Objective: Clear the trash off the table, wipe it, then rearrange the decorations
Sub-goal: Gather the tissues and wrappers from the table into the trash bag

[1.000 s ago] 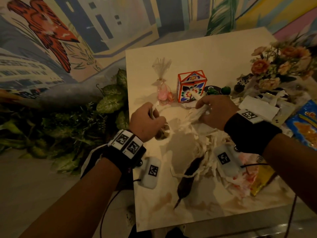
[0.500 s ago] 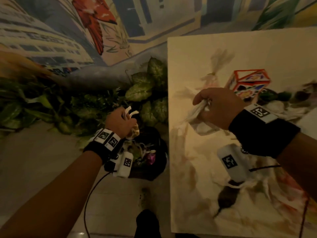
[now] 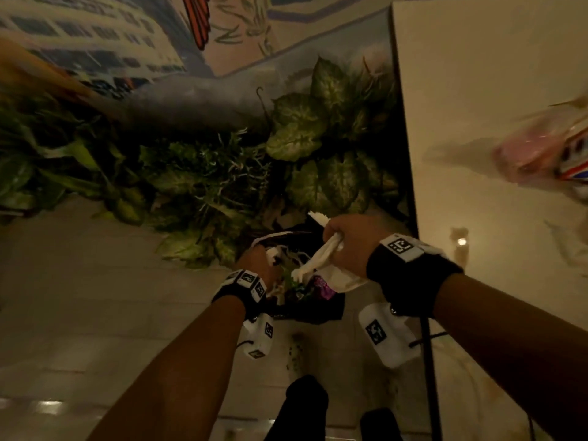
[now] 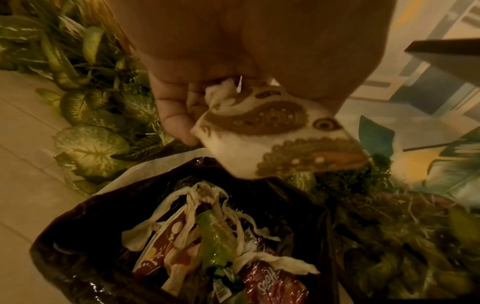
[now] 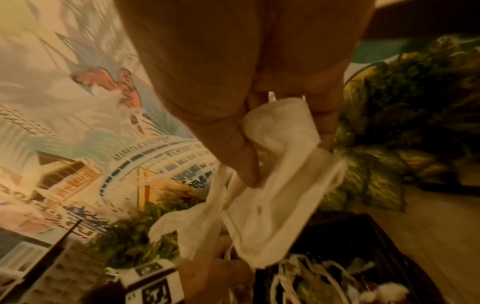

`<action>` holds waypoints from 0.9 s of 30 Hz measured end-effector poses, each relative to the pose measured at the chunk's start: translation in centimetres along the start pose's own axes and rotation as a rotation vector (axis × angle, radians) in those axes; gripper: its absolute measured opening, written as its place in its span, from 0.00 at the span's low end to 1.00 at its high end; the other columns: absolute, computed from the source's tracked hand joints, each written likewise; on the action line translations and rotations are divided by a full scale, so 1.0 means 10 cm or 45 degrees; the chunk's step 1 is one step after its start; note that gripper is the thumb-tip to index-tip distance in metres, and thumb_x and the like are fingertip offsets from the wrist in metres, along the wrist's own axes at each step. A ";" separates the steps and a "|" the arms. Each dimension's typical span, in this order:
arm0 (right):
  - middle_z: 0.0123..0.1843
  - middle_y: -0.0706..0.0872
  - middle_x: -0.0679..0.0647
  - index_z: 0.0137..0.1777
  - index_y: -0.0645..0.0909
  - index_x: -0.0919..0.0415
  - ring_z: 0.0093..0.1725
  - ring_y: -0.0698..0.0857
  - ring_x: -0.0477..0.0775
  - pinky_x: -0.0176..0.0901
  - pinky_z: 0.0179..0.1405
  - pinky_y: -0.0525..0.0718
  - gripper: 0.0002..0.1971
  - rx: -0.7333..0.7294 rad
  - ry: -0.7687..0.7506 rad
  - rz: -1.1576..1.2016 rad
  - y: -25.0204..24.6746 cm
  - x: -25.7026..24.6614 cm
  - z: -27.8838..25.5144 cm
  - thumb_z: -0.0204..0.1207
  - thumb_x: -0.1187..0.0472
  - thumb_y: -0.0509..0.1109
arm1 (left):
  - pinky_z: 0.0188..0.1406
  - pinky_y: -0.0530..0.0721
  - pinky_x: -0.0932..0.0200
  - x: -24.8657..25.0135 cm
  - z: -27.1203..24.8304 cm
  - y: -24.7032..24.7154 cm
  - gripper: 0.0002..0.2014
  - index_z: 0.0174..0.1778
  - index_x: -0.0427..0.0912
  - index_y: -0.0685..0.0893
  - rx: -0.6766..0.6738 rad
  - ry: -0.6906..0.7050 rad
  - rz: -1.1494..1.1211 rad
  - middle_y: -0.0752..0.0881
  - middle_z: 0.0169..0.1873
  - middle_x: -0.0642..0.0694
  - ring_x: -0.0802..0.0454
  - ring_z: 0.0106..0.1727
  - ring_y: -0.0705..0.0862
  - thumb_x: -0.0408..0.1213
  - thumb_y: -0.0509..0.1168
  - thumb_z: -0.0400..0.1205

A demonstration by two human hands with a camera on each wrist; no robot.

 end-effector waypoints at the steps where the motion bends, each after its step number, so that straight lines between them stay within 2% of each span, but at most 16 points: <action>1: 0.60 0.80 0.50 0.58 0.80 0.54 0.61 0.79 0.54 0.34 0.47 0.70 0.11 -0.029 0.027 0.026 0.10 0.00 0.08 0.76 0.60 0.69 | 0.66 0.72 0.54 -0.03 0.06 0.03 0.26 0.75 0.38 0.68 -0.038 0.020 0.035 0.74 0.72 0.40 0.41 0.70 0.74 0.45 0.62 0.83; 4: 0.64 0.80 0.55 0.60 0.80 0.57 0.63 0.79 0.56 0.35 0.49 0.70 0.13 -0.147 0.097 0.021 0.40 0.02 0.30 0.76 0.62 0.69 | 0.71 0.73 0.49 -0.17 0.28 0.19 0.28 0.76 0.41 0.66 -0.107 0.016 0.084 0.69 0.75 0.40 0.39 0.73 0.71 0.47 0.63 0.82; 6: 0.65 0.80 0.56 0.60 0.81 0.58 0.64 0.79 0.57 0.38 0.54 0.74 0.13 -0.208 0.154 0.024 0.57 0.05 0.43 0.76 0.63 0.69 | 0.69 0.75 0.45 -0.27 0.43 0.31 0.31 0.77 0.45 0.64 -0.141 -0.038 0.071 0.65 0.76 0.39 0.37 0.72 0.71 0.50 0.64 0.79; 9: 0.67 0.79 0.57 0.63 0.79 0.58 0.66 0.78 0.57 0.41 0.61 0.75 0.15 -0.256 0.205 0.019 0.81 0.12 0.61 0.76 0.64 0.68 | 0.68 0.74 0.47 -0.39 0.62 0.45 0.35 0.78 0.43 0.61 -0.243 -0.046 0.059 0.64 0.76 0.39 0.38 0.73 0.71 0.46 0.68 0.78; 12: 0.65 0.80 0.57 0.62 0.79 0.58 0.65 0.78 0.58 0.41 0.59 0.76 0.15 -0.270 0.231 0.034 1.04 0.19 0.80 0.76 0.64 0.68 | 0.68 0.72 0.53 -0.56 0.77 0.58 0.40 0.80 0.45 0.58 -0.322 0.048 -0.046 0.66 0.77 0.45 0.42 0.74 0.70 0.45 0.72 0.76; 14: 0.65 0.80 0.57 0.61 0.79 0.58 0.64 0.79 0.59 0.40 0.58 0.76 0.15 -0.255 0.238 0.057 1.18 0.23 0.91 0.74 0.64 0.68 | 0.64 0.74 0.57 -0.68 0.80 0.61 0.32 0.77 0.46 0.66 -0.261 0.063 -0.122 0.72 0.73 0.46 0.43 0.71 0.74 0.43 0.69 0.78; 17: 0.66 0.79 0.58 0.62 0.79 0.58 0.64 0.79 0.60 0.44 0.61 0.77 0.16 -0.241 0.257 0.078 1.36 0.27 1.07 0.73 0.65 0.69 | 0.56 0.78 0.63 -0.77 0.80 0.62 0.19 0.69 0.39 0.75 -0.242 0.065 -0.253 0.81 0.64 0.38 0.41 0.63 0.80 0.34 0.65 0.82; 18: 0.67 0.78 0.58 0.64 0.78 0.58 0.65 0.78 0.61 0.45 0.62 0.77 0.18 -0.237 0.258 0.089 1.40 0.28 1.12 0.74 0.65 0.69 | 0.54 0.79 0.63 -0.76 0.79 0.62 0.15 0.65 0.38 0.78 -0.212 0.079 -0.271 0.84 0.60 0.37 0.40 0.61 0.82 0.32 0.64 0.82; 20: 0.67 0.78 0.59 0.66 0.76 0.59 0.66 0.78 0.62 0.46 0.62 0.77 0.19 -0.221 0.254 0.120 1.48 0.29 1.21 0.75 0.64 0.68 | 0.55 0.82 0.56 -0.79 0.80 0.63 0.10 0.56 0.40 0.84 -0.126 0.072 -0.280 0.87 0.53 0.39 0.40 0.56 0.85 0.32 0.65 0.80; 22: 0.67 0.77 0.60 0.68 0.75 0.57 0.66 0.78 0.64 0.48 0.63 0.79 0.20 -0.204 0.257 0.123 1.53 0.29 1.26 0.75 0.63 0.68 | 0.54 0.84 0.54 -0.84 0.80 0.62 0.07 0.49 0.41 0.86 -0.088 0.043 -0.314 0.87 0.52 0.39 0.39 0.55 0.84 0.31 0.65 0.78; 24: 0.75 0.69 0.60 0.76 0.67 0.53 0.71 0.74 0.66 0.54 0.69 0.76 0.29 -0.206 0.264 0.118 1.53 0.29 1.24 0.75 0.58 0.70 | 0.52 0.84 0.55 -0.86 0.79 0.59 0.05 0.44 0.44 0.86 -0.038 0.040 -0.343 0.87 0.49 0.41 0.42 0.52 0.85 0.31 0.67 0.76; 27: 0.82 0.59 0.59 0.80 0.59 0.46 0.76 0.68 0.67 0.58 0.72 0.74 0.35 -0.196 0.262 0.138 1.42 0.29 1.15 0.75 0.56 0.71 | 0.49 0.81 0.58 -0.80 0.72 0.43 0.05 0.45 0.39 0.86 0.017 0.032 -0.388 0.86 0.45 0.41 0.43 0.48 0.83 0.30 0.66 0.77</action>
Point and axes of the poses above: each hand's wrist, its own z-axis towards the middle knuckle, its own y-axis out of the palm, x = y × z, the point moved 1 cm from there along z, towards the middle knuckle
